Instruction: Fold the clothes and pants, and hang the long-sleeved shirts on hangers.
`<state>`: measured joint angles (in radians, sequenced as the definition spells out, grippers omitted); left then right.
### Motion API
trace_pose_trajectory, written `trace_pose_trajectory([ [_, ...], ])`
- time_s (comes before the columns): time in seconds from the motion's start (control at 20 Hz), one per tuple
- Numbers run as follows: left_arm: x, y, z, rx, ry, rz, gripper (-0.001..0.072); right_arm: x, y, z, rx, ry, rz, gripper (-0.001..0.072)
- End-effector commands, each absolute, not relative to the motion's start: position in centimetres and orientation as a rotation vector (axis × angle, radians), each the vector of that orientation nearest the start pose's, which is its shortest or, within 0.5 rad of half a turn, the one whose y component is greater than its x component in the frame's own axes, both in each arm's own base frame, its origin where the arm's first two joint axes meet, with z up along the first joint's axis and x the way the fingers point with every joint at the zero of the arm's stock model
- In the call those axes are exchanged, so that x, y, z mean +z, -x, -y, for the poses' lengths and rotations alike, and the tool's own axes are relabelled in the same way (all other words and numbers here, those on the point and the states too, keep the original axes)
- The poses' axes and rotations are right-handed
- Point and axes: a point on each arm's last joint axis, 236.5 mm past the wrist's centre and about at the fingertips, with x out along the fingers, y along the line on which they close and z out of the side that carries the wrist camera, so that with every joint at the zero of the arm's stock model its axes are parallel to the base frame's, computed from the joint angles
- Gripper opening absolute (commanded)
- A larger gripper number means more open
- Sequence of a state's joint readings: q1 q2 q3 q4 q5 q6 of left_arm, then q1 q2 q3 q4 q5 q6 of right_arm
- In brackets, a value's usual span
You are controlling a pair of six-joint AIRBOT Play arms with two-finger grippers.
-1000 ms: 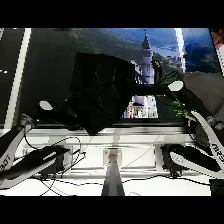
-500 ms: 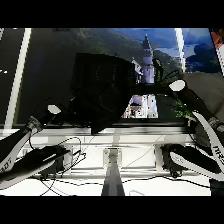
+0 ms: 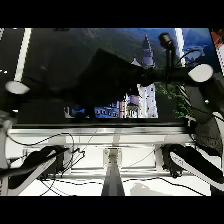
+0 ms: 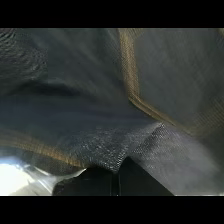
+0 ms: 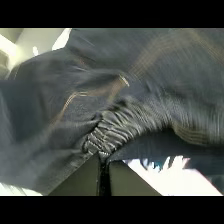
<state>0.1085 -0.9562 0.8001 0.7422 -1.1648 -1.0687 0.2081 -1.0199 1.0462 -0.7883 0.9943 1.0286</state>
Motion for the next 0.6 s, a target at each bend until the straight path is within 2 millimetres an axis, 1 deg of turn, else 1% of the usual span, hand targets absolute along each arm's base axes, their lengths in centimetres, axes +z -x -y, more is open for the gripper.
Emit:
trace_pose_trajectory([
  [0.0, 19.2, -35.7, 4.5, -0.387, 0.255, -0.631, 0.0015, 22.5, -32.6, -23.8, 0.927, -0.25, -0.624, 0.0036],
  [0.05, 23.6, -36.0, 3.2, -0.339, 0.238, -0.498, 0.0016, 25.7, -31.7, -24.9, 0.991, -0.344, -0.569, 0.0035],
  [0.1, 28.0, -35.7, 2.2, -0.292, 0.208, -0.368, 0.0016, 28.8, -30.6, -25.8, 1.059, -0.438, -0.519, 0.0035],
  [0.15, 31.6, -34.7, 1.7, -0.256, 0.173, -0.257, 0.0016, 31.4, -29.4, -26.3, 1.119, -0.506, -0.482, 0.0035],
  [0.2, 35.1, -33.4, 1.5, -0.222, 0.14, -0.146, 0.0016, 33.6, -27.9, -26.8, 1.186, -0.556, -0.454, 0.0035],
  [0.25, 37.9, -31.9, 1.3, -0.189, 0.118, -0.047, 0.0016, 35.1, -26.3, -27.2, 1.245, -0.571, -0.437, 0.0035],
  [0.3, 40.4, -30.0, 1.3, -0.16, 0.092, 0.042, 0.0016, 35.9, -24.5, -27.6, 1.3, -0.542, -0.434, 0.0035],
  [0.35, 42.1, -28.2, 1.4, -0.141, 0.064, 0.104, 0.0016, 35.8, -22.5, -28.1, 1.352, -0.489, -0.45, 0.0035],
  [0.4, 43.0, -26.4, 1.7, -0.125, 0.023, 0.135, 0.0016, 35.3, -20.3, -28.4, 1.406, -0.436, -0.482, 0.0035],
  [0.45, 43.1, -24.8, 2.2, -0.118, -0.02, 0.14, 0.0015, 34.6, -17.8, -28.8, 1.467, -0.375, -0.522, 0.0035],
  [0.5, 42.5, -23.4, 2.7, -0.112, -0.071, 0.117, 0.0015, 33.7, -15.8, -29.0, 1.516, -0.316, -0.562, 0.0035],
  [0.55, 41.2, -22.7, 3.2, -0.121, -0.103, 0.067, 0.0014, 32.9, -14.7, -29.2, 1.531, -0.263, -0.583, 0.0035],
])
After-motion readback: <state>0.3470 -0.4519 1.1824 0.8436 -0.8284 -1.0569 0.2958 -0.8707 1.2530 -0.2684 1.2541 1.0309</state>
